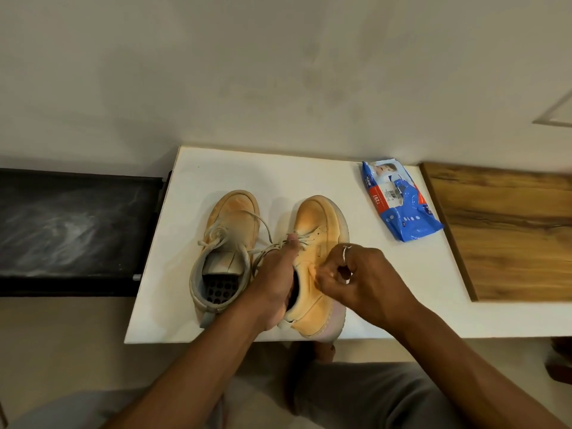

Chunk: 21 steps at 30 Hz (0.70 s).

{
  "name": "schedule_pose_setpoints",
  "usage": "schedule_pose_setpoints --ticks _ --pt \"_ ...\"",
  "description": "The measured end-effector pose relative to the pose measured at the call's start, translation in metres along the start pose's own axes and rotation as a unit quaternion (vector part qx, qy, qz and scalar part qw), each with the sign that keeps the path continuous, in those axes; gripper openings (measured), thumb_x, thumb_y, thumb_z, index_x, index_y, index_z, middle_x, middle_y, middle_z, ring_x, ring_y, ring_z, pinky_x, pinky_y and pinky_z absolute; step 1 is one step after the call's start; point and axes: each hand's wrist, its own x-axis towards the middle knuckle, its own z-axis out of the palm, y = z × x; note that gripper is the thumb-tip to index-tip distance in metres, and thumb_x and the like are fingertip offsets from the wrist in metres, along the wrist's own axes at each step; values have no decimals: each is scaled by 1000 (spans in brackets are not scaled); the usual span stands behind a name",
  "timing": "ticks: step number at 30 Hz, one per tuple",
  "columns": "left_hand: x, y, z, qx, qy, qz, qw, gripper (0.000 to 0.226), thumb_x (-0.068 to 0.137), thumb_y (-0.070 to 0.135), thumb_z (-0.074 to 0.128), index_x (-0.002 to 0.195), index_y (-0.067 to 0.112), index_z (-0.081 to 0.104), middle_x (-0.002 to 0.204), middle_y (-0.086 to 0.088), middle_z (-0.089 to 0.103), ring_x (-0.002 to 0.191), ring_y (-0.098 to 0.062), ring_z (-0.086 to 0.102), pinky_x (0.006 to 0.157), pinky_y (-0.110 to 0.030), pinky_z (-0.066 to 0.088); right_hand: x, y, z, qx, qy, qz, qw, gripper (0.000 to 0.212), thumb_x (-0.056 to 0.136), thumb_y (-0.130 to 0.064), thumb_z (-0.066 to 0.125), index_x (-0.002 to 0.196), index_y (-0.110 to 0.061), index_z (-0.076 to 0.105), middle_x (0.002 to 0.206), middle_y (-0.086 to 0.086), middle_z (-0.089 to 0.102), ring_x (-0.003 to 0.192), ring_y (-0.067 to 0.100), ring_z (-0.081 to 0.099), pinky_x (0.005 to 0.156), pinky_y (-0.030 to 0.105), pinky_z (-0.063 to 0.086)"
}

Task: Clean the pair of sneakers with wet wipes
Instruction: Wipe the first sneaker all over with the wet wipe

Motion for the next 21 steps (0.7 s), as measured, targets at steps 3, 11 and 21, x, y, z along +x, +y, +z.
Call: schedule_pose_setpoints --ticks 3,11,21 --pt "-1 1 -1 -3 -1 -3 1000 51 101 49 32 119 14 64 107 -9 73 103 -25 68 97 -47 49 -2 0 3 22 1 -55 998 19 83 -38 70 87 -19 71 82 -12 65 79 10 61 66 22 53" --pt "1 1 -2 -4 10 -12 1000 52 100 51 33 121 14 63 111 -10 71 107 -27 66 100 -50 47 -8 -3 8 -63 3 -100 993 31 81 -48 63 91 -21 71 87 -7 65 75 10 59 65 16 52" --pt "2 1 -2 -7 15 -10 1000 52 99 53 34 121 16 63 111 -9 71 107 -28 66 100 -51 46 -7 4 7 -55 28 -79 995 55 81 -67 50 98 -20 72 95 -6 67 80 9 61 70 17 52"
